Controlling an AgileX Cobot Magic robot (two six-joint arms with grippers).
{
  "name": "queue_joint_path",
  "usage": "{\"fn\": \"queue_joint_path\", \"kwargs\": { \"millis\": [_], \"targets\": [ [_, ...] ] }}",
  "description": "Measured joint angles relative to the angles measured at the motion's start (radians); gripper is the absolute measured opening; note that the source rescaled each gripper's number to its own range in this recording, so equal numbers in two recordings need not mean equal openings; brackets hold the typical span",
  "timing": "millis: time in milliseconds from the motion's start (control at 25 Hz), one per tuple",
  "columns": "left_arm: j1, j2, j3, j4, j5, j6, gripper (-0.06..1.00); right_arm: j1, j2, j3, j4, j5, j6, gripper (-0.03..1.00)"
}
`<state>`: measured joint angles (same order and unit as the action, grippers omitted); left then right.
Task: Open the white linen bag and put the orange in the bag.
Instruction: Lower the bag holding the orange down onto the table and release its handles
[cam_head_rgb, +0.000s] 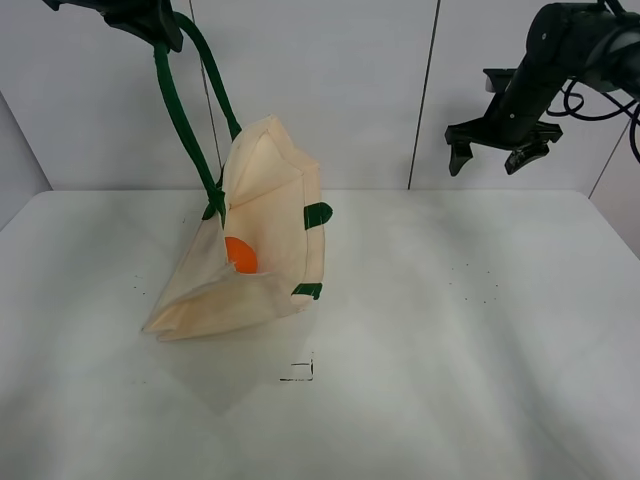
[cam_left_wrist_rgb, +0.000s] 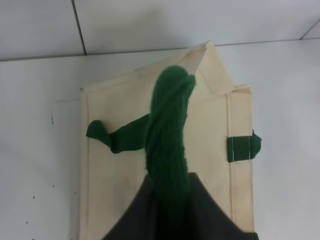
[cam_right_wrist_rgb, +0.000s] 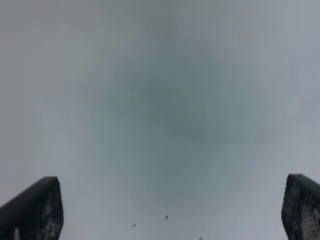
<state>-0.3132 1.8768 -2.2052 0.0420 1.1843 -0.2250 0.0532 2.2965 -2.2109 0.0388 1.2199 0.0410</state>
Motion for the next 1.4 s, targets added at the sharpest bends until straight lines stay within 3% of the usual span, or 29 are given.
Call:
{"fn": "queue_joint_path", "kwargs": {
  "millis": [240, 920, 1040, 1240, 1400],
  "targets": [
    [0.000, 0.000, 0.000, 0.000, 0.000, 0.000, 0.00, 0.000, -0.212, 0.251, 0.005, -0.002, -0.021, 1.00],
    [0.000, 0.000, 0.000, 0.000, 0.000, 0.001, 0.00, 0.000, -1.253, 1.341, 0.005, -0.002, -0.021, 1.00],
    [0.000, 0.000, 0.000, 0.000, 0.000, 0.001, 0.00, 0.000, -1.459, 1.500, 0.005, -0.061, -0.021, 1.00],
    [0.000, 0.000, 0.000, 0.000, 0.000, 0.001, 0.00, 0.000, -1.772, 1.672, 0.005, -0.196, -0.025, 1.00],
    [0.000, 0.000, 0.000, 0.000, 0.000, 0.005, 0.00, 0.000, -1.953, 1.715, -0.002, -0.194, -0.041, 1.00]
  ]
}}
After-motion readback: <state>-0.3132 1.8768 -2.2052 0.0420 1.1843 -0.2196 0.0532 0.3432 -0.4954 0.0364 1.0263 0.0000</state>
